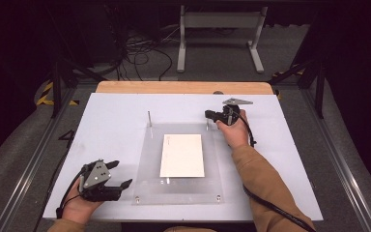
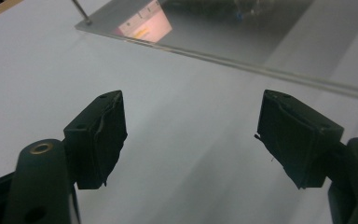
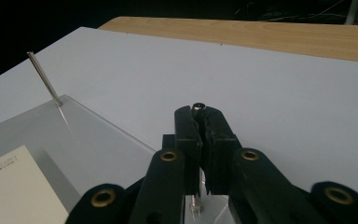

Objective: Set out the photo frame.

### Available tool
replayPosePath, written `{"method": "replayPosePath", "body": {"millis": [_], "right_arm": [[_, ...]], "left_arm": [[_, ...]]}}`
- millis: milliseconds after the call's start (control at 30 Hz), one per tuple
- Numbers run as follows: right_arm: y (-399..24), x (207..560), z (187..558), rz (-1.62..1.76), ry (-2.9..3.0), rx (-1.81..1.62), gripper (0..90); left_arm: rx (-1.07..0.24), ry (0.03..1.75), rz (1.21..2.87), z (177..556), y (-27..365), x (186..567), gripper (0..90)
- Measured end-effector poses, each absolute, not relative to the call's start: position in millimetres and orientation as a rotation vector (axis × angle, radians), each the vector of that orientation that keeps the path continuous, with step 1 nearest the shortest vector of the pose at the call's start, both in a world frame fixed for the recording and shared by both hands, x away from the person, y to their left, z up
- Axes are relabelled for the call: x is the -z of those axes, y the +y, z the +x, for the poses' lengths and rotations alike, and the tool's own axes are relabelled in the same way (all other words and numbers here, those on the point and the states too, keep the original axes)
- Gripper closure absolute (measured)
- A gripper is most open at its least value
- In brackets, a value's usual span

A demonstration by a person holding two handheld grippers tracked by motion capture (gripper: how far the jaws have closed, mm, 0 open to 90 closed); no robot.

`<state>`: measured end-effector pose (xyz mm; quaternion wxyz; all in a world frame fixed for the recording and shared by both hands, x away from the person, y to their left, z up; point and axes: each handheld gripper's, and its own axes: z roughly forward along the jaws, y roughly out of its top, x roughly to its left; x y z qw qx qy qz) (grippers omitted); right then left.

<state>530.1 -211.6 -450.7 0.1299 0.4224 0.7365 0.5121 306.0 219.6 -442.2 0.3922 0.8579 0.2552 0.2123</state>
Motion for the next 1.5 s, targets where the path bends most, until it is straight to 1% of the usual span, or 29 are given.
{"method": "replayPosePath", "body": {"millis": [167,233,300,400,567,633,767,867,933,1000,1100,1167,1300,1367,1433,1467,1500], "right_arm": [[-212,451,531,1.24,2.14,-1.495,85.7],[-212,451,531,1.242,2.138,-1.497,85.7],[-212,451,531,1.243,2.14,-1.497,85.7],[-212,452,532,1.257,2.134,-1.504,85.7],[-212,452,532,1.26,2.131,-1.506,85.7],[-212,452,531,1.26,2.129,-1.508,85.7],[-212,453,531,1.265,2.121,-1.51,85.6],[-212,453,532,1.268,2.119,-1.518,85.5],[-212,453,532,1.279,2.118,-1.523,85.5],[-212,452,532,1.286,2.118,-1.51,85.5],[-211,451,532,1.298,2.123,-1.501,85.4],[-211,450,532,1.293,2.127,-1.493,85.3],[-211,448,532,1.261,2.151,-1.469,84.9],[-212,446,530,1.233,2.166,-1.451,82.0],[-216,445,527,1.176,2.161,-1.453,72.1],[-216,445,527,1.176,2.161,-1.453,72.1],[-225,443,520,1.079,2.146,-1.495,60.8]], "left_arm": [[-0.561,0.546,2.201,307,207,447,20.5],[-0.59,0.514,2.172,307,203,447,19.3],[-0.649,0.464,2.163,306,199,445,18.1],[-0.665,0.413,2.134,306,197,444,16.8],[-0.68,0.347,2.13,306,190,446,16.6],[-0.696,0.322,2.131,307,185,446,18.2],[-0.711,0.306,2.113,310,180,444,21.6],[-0.714,0.314,2.093,314,179,443,25.9],[-0.728,0.313,2.091,316,179,441,30.8],[-0.73,0.308,2.086,317,178,439,39.6],[-0.748,0.299,2.066,319,176,439,46.2],[-0.788,0.294,2.063,319,175,438,51.9],[-0.805,0.3,2.067,319,175,436,54.8],[-0.803,0.304,2.066,319,176,437,54.9],[-0.792,0.318,2.055,320,177,436,55.2],[-0.792,0.318,2.055,320,177,436,55.2],[-0.79,0.321,2.051,320,178,435,55.2]]}}
